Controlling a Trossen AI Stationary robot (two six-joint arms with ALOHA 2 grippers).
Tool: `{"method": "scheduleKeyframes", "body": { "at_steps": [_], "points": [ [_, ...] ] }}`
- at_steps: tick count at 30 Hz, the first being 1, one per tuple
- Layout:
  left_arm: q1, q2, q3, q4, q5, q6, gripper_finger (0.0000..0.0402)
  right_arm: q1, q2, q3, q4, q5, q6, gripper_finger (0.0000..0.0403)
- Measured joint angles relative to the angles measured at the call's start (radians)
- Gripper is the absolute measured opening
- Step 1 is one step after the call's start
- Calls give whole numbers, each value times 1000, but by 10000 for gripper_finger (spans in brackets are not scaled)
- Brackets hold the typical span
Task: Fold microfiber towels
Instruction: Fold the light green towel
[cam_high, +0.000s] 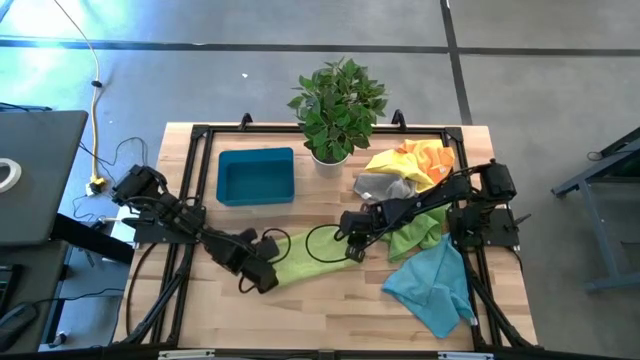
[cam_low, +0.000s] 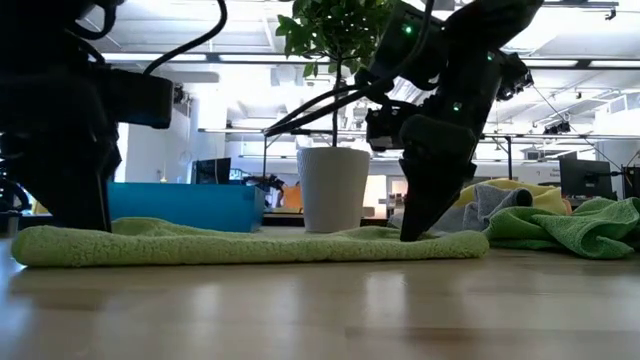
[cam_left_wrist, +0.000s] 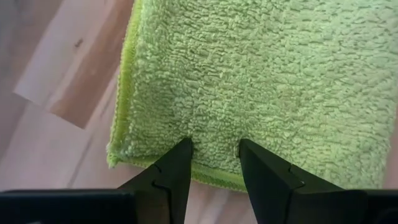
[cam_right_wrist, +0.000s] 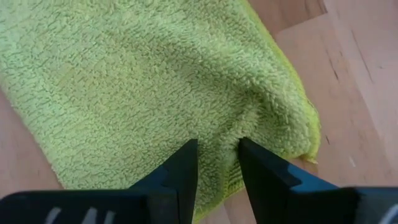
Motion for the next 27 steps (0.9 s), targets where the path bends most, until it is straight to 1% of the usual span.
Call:
{"method": "scheduleKeyframes", "body": {
  "at_steps": [3, 7, 9, 13, 16, 19, 22, 24, 27],
  "points": [
    [0, 1, 22, -4, 11, -8, 126, -1, -32, 21, -61, 10, 0, 112],
    [0, -10, 81, -39, 15, 35, 126, -1, -111, 62, -150, 34, 36, 112],
    [2, -12, 104, -36, 19, 60, 126, 0, -141, 62, -179, 36, 87, 112],
    [2, -12, 115, -40, 6, 77, 126, 2, -175, 38, -190, 42, 262, 117],
    [3, -12, 115, -49, -1, 78, 126, 8, -175, 1, -186, 22, 364, 141],
    [3, -12, 115, -58, -11, 78, 126, 29, -175, -46, -129, 11, 462, 178],
    [3, -12, 113, -71, -25, 79, 126, 47, -175, -86, -24, 12, 536, 211],
    [3, -4, 104, -64, -30, 79, 126, 59, -174, -107, 16, 40, 569, 223],
    [3, 3, 90, -66, -30, 73, 126, 71, -171, -130, 36, 104, 607, 226]
  ]
}}
